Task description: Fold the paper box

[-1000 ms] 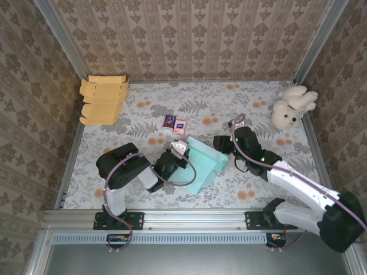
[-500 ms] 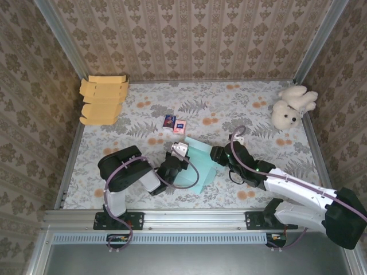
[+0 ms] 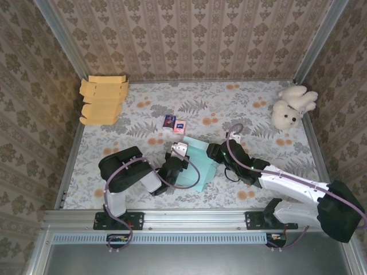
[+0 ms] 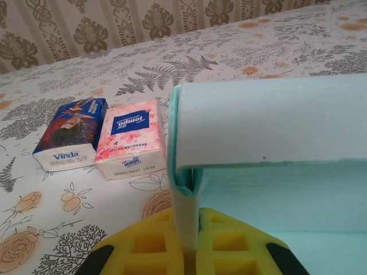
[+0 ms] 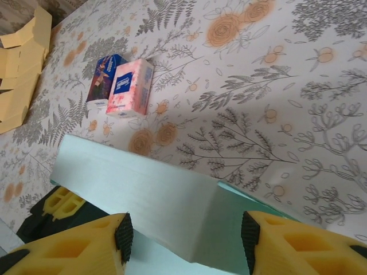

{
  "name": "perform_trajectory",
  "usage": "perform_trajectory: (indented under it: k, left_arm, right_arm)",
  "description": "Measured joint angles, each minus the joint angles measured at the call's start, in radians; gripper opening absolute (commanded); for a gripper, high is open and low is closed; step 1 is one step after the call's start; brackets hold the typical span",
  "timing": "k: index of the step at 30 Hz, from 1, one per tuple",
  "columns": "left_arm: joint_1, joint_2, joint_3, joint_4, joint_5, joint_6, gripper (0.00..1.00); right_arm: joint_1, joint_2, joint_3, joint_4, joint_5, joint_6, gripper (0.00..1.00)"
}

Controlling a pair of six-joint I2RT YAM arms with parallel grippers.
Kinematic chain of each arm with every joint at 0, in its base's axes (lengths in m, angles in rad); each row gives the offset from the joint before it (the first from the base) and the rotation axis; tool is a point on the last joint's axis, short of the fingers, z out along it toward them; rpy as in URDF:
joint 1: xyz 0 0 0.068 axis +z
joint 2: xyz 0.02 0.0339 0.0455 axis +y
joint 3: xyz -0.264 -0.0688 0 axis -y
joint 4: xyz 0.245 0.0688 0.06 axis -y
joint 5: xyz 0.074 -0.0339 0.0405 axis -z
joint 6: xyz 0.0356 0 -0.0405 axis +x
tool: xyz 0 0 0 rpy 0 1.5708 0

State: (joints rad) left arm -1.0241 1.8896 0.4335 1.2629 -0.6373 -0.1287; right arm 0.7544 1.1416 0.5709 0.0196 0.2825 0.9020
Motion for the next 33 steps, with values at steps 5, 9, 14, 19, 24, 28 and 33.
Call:
perform_trajectory:
  k: [5,9,14,19,24,28,33]
  left_arm:
    - [-0.005,0.001,0.001,-0.001,-0.024,-0.003,0.0]
    - [-0.011,0.011,0.013,0.0,-0.027,-0.003,0.0]
    - [-0.015,0.023,0.018,0.002,-0.034,-0.008,0.0]
    - [-0.016,0.027,0.019,0.005,-0.035,-0.011,0.0]
    - [-0.022,0.027,0.019,0.006,-0.042,-0.014,0.0]
    - [-0.024,0.027,0.019,0.006,-0.044,-0.014,0.0]
    - [-0.024,0.027,0.019,0.007,-0.048,-0.015,0.0]
  right_arm:
    - [0.026,0.018,0.031,-0.029,0.015,-0.006,0.57]
    - [0.06,-0.005,0.061,-0.094,0.051,-0.019,0.57]
    - [0.085,-0.047,0.087,-0.128,0.082,-0.035,0.57]
    - [0.091,0.003,0.09,-0.127,0.111,-0.035,0.59]
    - [0.091,0.052,0.087,-0.123,0.153,-0.031,0.6]
    - [0.077,0.063,0.075,-0.106,0.163,-0.031,0.6]
    - [0.025,0.091,0.073,-0.08,0.172,-0.042,0.61]
